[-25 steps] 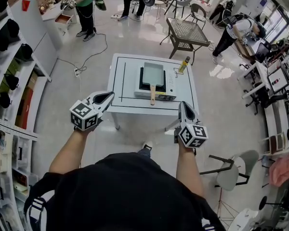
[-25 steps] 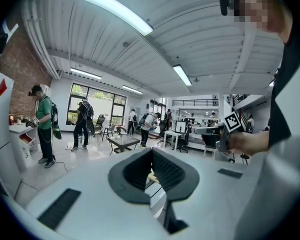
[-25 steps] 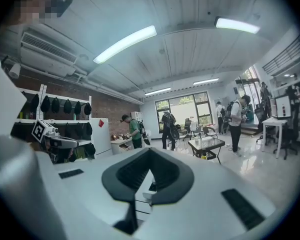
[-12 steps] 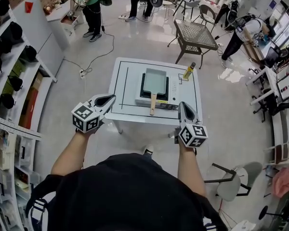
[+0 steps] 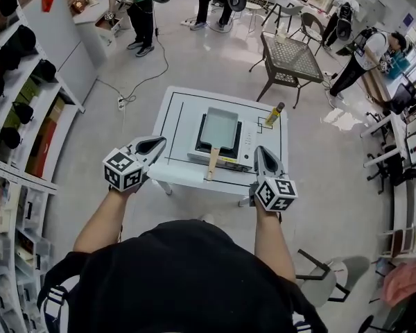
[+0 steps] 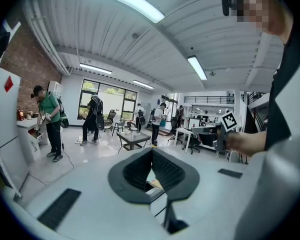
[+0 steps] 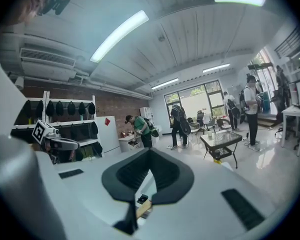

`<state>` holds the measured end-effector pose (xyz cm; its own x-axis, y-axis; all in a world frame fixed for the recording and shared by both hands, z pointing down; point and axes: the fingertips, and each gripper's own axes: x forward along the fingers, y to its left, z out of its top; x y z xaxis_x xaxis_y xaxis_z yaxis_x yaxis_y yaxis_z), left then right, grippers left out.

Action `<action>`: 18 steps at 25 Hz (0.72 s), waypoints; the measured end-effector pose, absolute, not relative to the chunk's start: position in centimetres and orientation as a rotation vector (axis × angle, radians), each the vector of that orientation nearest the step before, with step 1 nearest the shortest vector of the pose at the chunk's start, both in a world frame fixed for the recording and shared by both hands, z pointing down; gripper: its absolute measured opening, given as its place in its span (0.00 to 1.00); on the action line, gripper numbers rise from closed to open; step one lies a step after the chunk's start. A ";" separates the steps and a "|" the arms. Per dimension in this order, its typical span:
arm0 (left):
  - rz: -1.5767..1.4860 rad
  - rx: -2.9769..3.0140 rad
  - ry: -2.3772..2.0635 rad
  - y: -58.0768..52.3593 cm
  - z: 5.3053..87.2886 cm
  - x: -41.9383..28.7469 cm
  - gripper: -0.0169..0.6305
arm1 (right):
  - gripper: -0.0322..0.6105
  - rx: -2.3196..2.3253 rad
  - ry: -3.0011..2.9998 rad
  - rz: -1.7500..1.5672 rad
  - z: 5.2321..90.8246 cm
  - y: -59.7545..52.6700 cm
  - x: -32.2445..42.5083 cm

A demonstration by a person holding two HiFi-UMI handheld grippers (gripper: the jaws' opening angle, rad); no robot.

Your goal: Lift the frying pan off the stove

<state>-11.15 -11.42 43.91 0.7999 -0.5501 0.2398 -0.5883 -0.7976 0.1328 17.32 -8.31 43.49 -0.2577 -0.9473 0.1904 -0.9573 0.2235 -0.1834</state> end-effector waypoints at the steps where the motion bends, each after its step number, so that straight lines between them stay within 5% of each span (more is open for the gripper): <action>1: 0.281 2.782 -0.902 -11.8 43.9 -10.9 0.04 | 0.06 1.880 -2.435 0.410 43.5 -8.9 17.6; 18: 0.299 2.717 -1.029 -15.4 44.1 -5.6 0.04 | 0.06 1.755 -2.529 0.438 44.3 -15.2 23.0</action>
<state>-5.56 -15.41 44.11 0.7340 -0.6251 0.2655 -0.6700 -0.7304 0.1327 22.97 -15.21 44.25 -0.3628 -0.9133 0.1853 -0.9224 0.3236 -0.2111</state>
